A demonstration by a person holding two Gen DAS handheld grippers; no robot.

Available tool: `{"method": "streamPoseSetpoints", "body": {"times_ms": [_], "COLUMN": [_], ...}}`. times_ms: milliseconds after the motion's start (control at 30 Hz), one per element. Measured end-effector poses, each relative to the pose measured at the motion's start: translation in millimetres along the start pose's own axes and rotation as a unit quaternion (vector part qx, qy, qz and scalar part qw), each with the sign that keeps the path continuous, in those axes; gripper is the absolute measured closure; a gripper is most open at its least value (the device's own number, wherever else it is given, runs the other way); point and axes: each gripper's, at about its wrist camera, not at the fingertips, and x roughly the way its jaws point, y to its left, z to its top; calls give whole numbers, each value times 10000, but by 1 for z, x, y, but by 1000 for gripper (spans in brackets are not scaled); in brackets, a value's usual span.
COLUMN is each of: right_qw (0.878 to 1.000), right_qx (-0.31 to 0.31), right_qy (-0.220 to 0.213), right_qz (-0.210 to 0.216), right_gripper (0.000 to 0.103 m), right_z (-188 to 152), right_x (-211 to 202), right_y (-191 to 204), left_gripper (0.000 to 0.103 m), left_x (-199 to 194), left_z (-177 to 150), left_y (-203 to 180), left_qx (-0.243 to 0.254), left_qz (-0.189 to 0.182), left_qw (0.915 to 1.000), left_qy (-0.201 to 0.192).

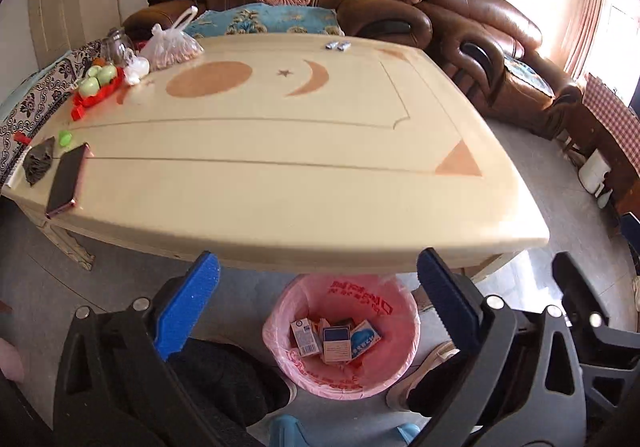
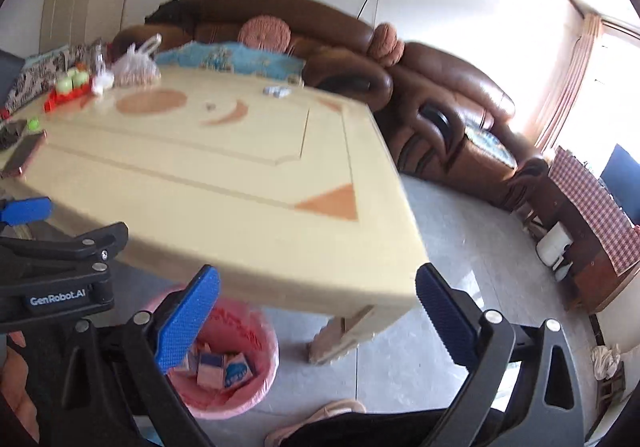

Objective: Collect trash

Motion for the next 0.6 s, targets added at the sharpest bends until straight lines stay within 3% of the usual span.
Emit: {"method": "streamPoseSetpoints", "body": {"times_ms": [233,400,600], "right_qw": [9953,9929,9931], "right_qx": [289,407,546], "right_qy": [-769,-912,-860], "right_qz": [507,641,579], "right_gripper": [7,7,7], "right_z": [50,51,42], "right_x": [-73,-98,-102], "right_y": [-8,-9,-13], "left_gripper": [6,6,6], "left_x": [-86,-120,-134], "left_z": [28,28,26], "left_y": [-2,-5,-5], "left_qx": [-42,-39,-61], "left_qz": [377,474,308], "left_qw": [9937,9886,9880], "left_qy": [-1058,-1428,-1511]}}
